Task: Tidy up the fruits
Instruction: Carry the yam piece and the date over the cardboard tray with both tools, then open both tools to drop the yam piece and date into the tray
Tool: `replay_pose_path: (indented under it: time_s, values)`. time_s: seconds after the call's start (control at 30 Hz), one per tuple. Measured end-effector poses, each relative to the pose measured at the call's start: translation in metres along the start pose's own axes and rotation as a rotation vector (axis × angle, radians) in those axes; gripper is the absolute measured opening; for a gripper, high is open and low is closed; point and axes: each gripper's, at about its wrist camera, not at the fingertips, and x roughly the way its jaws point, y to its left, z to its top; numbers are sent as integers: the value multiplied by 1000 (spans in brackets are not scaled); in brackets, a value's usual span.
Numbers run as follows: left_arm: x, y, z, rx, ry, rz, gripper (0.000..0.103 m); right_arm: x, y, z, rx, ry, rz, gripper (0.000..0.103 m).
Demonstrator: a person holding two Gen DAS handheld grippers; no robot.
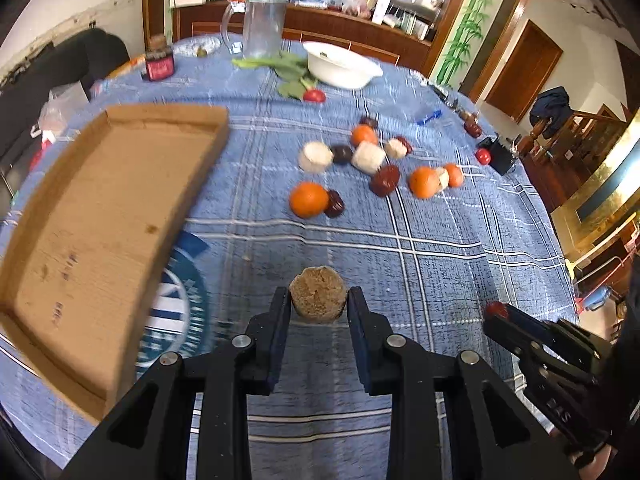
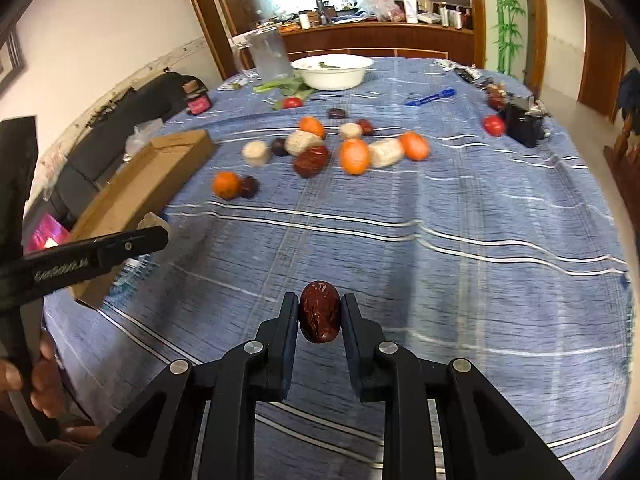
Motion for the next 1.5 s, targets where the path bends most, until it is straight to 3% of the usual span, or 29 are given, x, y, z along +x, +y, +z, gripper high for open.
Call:
replay_pose_path:
  time_s: [0.07, 0.43, 0.87, 1.17, 1.4, 1.5]
  values:
    - [-11, 11, 2, 1, -26, 13, 28, 4, 14, 6, -26, 0, -11, 23]
    - [-49, 113, 10, -147, -107, 89, 28, 36, 120, 52, -188, 17, 103, 24]
    - [-48, 233, -6, -318, -65, 247, 28, 115, 241, 91, -333, 105, 259, 24]
    - [-28, 257, -6, -298, -25, 277, 28, 179, 296, 96, -374, 183, 283, 24]
    - [-14, 265, -5, -296, 11, 264, 28, 192, 301, 96, -379, 198, 257, 25]
    - [-12, 266, -6, -304, 23, 262, 28, 192, 305, 96, -401, 202, 254, 31]
